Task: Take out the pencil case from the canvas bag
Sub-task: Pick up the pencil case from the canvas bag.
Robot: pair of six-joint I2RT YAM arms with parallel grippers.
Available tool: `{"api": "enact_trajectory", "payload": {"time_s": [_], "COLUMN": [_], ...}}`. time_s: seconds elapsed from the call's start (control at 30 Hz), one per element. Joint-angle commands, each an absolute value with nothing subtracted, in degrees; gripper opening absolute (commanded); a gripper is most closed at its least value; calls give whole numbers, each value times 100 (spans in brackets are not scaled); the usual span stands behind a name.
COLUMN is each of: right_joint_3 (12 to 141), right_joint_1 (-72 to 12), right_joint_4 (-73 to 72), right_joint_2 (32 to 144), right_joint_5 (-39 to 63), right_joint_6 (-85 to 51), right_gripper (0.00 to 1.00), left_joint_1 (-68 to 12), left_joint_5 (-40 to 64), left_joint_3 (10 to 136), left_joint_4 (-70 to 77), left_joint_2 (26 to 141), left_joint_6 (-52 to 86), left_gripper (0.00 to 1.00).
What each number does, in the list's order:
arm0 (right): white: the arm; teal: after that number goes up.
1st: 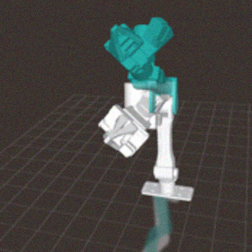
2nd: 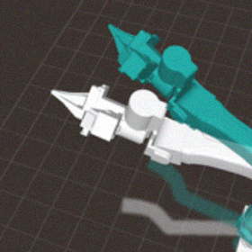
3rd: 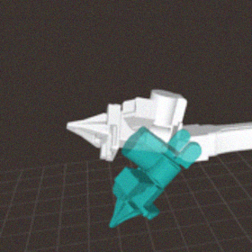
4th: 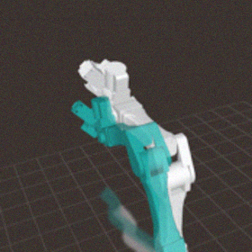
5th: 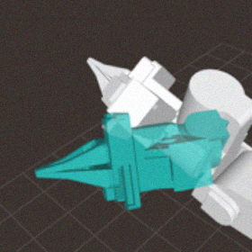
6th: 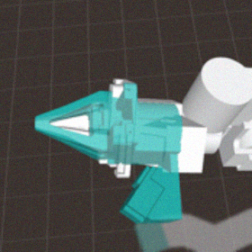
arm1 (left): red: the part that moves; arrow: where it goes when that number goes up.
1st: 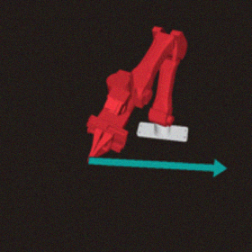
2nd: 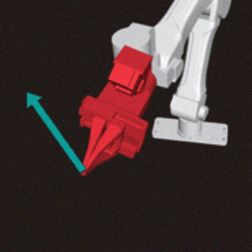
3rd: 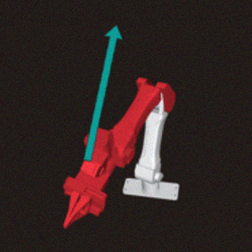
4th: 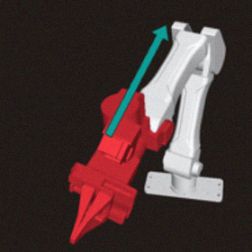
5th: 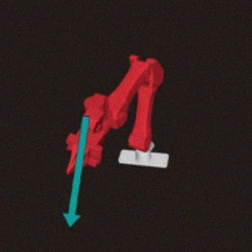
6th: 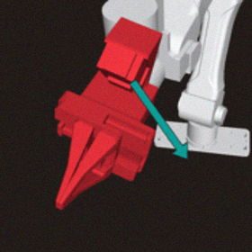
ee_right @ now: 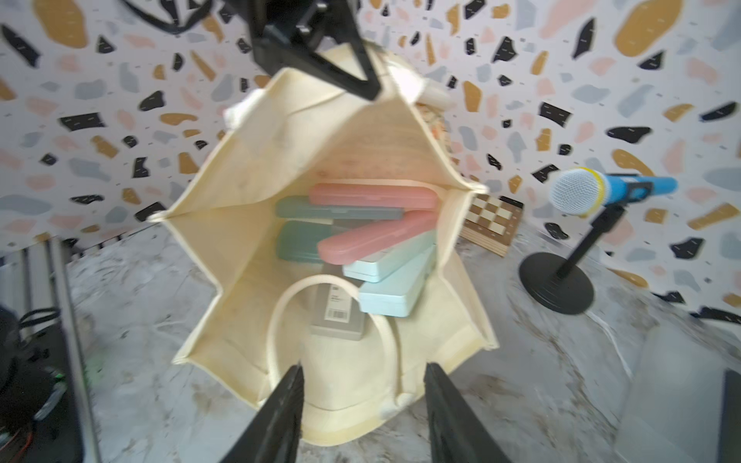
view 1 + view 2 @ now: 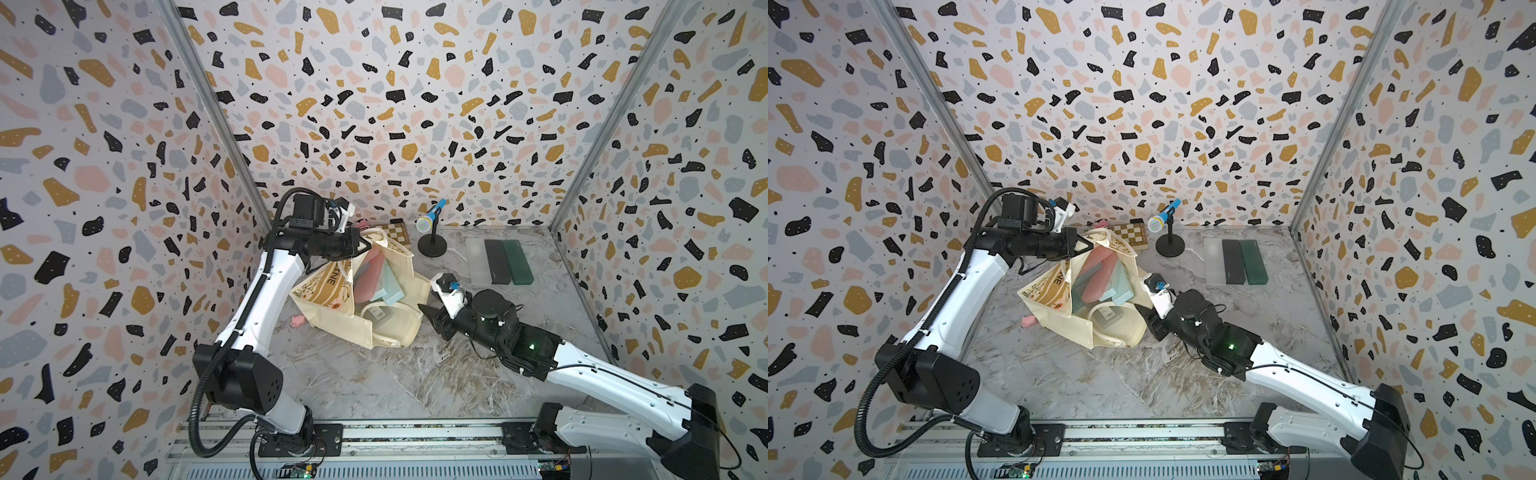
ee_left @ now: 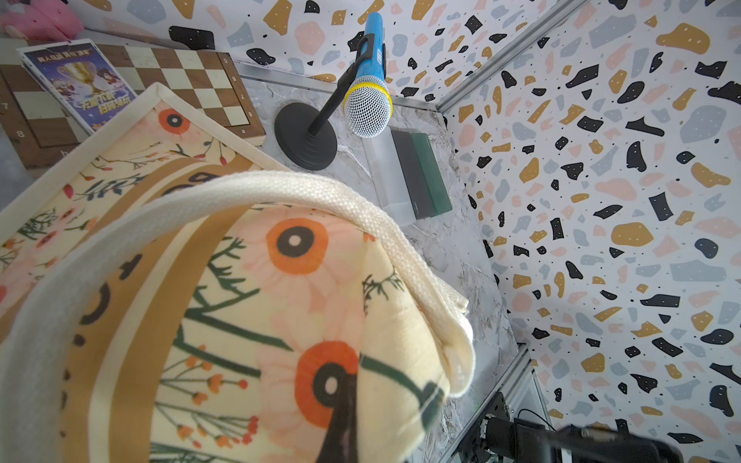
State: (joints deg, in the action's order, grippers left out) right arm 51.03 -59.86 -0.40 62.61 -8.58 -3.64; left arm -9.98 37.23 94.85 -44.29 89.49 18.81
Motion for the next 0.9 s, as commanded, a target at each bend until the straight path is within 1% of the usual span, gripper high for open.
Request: {"api": "enact_trajectory", "payload": {"time_s": [0.0, 0.2, 0.3, 0.37, 0.53, 0.6, 0.73, 0.87], "right_joint_3": [5171, 5661, 5988, 6273, 6984, 7158, 7548, 7839], "right_joint_1": [-6229, -6249, -6250, -6244, -6036, -5948, -5808, -5760], "right_joint_4": [-156, -211, -231, -154, 257, 301, 550, 733], "right_joint_2": [6672, 7926, 8521, 8921, 9682, 9878, 10304, 10608], "right_joint_5": [-1116, -1695, -1757, -2044, -2512, -2481, -2399, -2361], "right_joint_6": [-197, -580, -634, -743, -935, -962, -950, -925], "right_gripper": [50, 49, 50, 52, 62, 68, 73, 85], "left_joint_1": [-1045, -1043, -1046, -1037, -1044, -1044, -1045, -1038], "left_joint_5": [4123, 4131, 4159, 4151, 4184, 4195, 4145, 4105], "left_joint_3": [9492, 9492, 9485, 9493, 9475, 9475, 9483, 9492], "left_joint_4": [-4022, -4014, -4003, -4016, -3990, -3989, -4010, -4041], "left_joint_2": [8807, 8763, 8736, 8703, 8702, 8702, 8669, 8695], "left_joint_6": [1822, 1792, 1767, 1750, 1736, 1731, 1707, 1688], "left_gripper": [0, 0, 0, 0, 0, 0, 0, 0]}}
